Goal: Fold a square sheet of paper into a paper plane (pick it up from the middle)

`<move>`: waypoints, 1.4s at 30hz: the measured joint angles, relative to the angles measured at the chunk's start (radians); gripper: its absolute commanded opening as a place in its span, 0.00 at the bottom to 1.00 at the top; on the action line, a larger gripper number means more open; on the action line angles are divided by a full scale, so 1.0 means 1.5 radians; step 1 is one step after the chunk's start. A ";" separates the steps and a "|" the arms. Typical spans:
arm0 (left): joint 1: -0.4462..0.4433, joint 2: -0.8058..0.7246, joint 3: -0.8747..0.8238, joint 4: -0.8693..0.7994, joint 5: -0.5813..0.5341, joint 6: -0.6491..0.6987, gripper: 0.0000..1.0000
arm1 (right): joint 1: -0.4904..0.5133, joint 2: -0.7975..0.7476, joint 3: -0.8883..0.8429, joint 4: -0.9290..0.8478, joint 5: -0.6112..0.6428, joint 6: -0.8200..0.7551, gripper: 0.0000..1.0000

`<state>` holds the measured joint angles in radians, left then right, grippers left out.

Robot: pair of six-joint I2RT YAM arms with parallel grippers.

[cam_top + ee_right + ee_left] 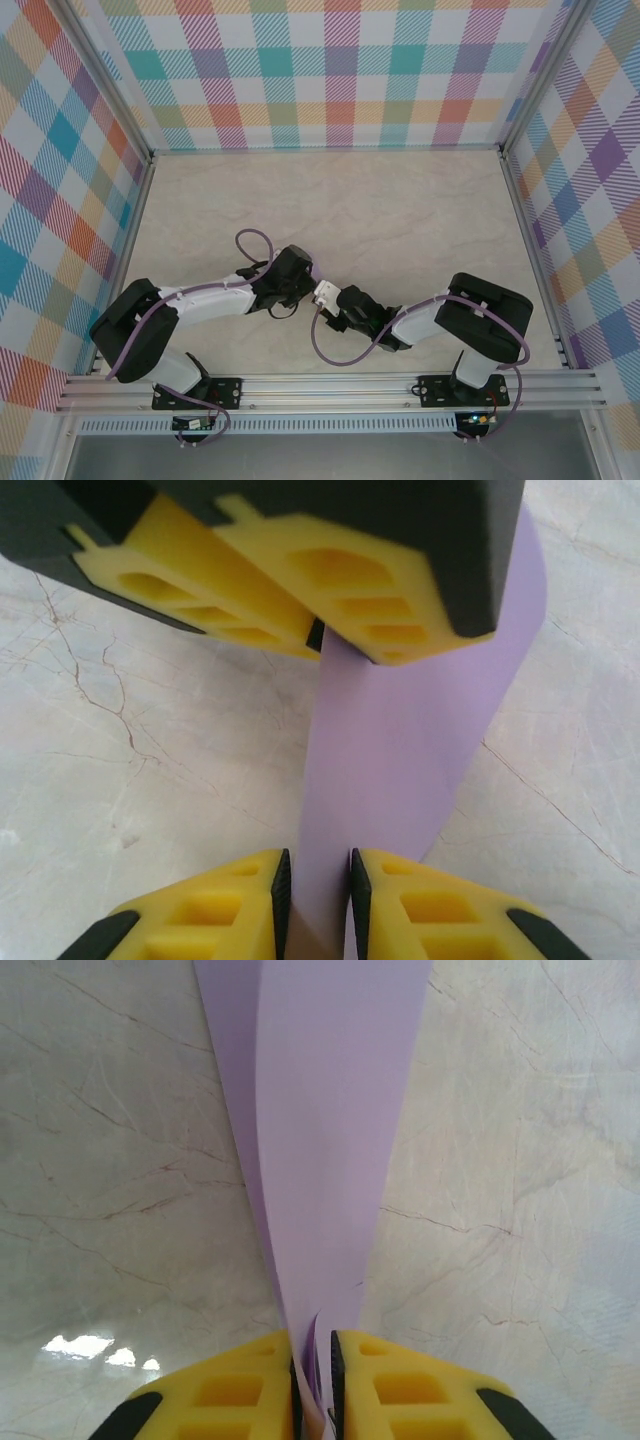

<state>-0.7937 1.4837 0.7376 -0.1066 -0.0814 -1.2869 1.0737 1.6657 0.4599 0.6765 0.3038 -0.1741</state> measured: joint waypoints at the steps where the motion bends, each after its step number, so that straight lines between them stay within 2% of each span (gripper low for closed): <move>1: 0.004 0.000 0.000 0.000 0.006 0.003 0.22 | 0.000 0.000 0.000 0.000 0.000 0.000 0.24; 6: 0.020 0.002 0.000 0.000 0.034 0.021 0.25 | 0.000 0.000 0.000 -0.003 0.000 -0.005 0.22; 10: 0.032 0.007 0.000 0.000 0.053 0.034 0.23 | 0.000 0.000 0.000 -0.003 0.002 -0.009 0.23; 12: 0.038 0.008 0.000 0.001 0.059 0.039 0.18 | 0.000 0.000 0.000 -0.004 0.003 -0.012 0.26; 15: 0.042 0.008 0.000 0.002 0.068 0.048 0.12 | 0.000 0.000 0.001 -0.009 0.007 -0.013 0.35; 18: 0.043 0.008 0.000 0.002 0.079 0.048 0.11 | 0.000 0.000 0.009 -0.021 0.008 -0.012 0.42; 22: 0.043 0.008 0.000 0.002 0.084 0.048 0.11 | 0.000 0.000 0.023 -0.022 0.013 -0.012 0.45; 26: 0.043 0.009 0.003 0.000 0.084 0.048 0.11 | 0.000 0.001 0.031 -0.017 0.018 -0.012 0.46; 35: 0.048 0.009 0.011 -0.001 0.084 0.047 0.11 | 0.000 0.042 0.047 0.018 0.030 -0.015 0.40; 42: 0.051 0.009 0.016 -0.004 0.084 0.047 0.11 | 0.000 0.051 0.052 0.032 0.048 -0.015 0.41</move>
<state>-0.7177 1.4975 0.7616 -0.1131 0.0441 -1.2160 1.0737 1.7424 0.5373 0.7250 0.3752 -0.1967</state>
